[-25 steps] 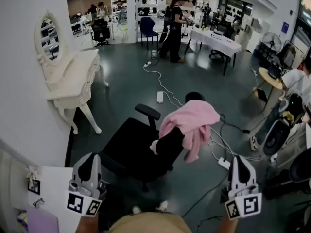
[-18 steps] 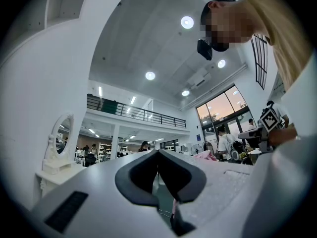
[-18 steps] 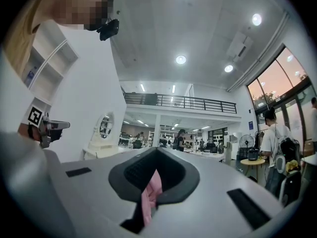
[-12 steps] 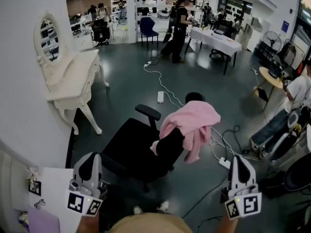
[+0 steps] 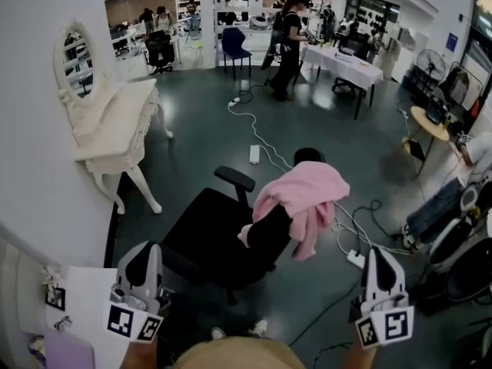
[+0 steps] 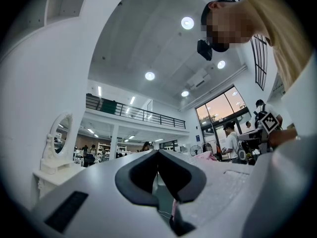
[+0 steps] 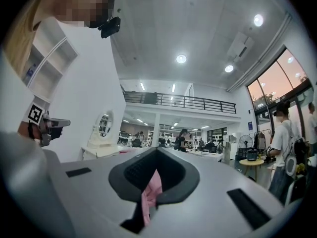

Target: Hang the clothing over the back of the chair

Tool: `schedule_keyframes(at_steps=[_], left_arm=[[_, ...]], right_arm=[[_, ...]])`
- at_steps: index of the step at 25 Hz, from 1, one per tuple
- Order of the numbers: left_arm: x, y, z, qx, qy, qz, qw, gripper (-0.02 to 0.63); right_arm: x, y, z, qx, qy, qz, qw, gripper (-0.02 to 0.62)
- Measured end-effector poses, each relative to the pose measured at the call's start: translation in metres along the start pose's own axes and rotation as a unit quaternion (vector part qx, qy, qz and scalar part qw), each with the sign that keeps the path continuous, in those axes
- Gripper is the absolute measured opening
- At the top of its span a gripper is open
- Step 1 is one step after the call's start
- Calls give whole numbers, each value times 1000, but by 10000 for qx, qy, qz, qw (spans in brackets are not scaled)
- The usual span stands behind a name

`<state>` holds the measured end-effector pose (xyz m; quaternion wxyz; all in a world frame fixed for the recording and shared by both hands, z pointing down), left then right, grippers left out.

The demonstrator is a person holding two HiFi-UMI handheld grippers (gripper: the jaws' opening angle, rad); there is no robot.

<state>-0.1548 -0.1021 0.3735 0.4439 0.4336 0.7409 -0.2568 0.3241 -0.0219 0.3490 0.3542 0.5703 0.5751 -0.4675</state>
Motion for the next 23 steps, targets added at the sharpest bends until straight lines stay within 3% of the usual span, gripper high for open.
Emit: schedule_keyframes(at_steps=[23], left_arm=[[-14, -1, 11, -1, -103, -14, 9999, 3]], right_arm=[[-11, 2, 19, 95, 28, 205, 9997, 3]])
Point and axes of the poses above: the fingertips, and each gripper's own axes: z forward along the fingers, y to its right, x out of its top, the point moved 10 cm from there along -z, backward along the fingers, and after that the axes turned 14 degrees about y, right-handed, at the moved point
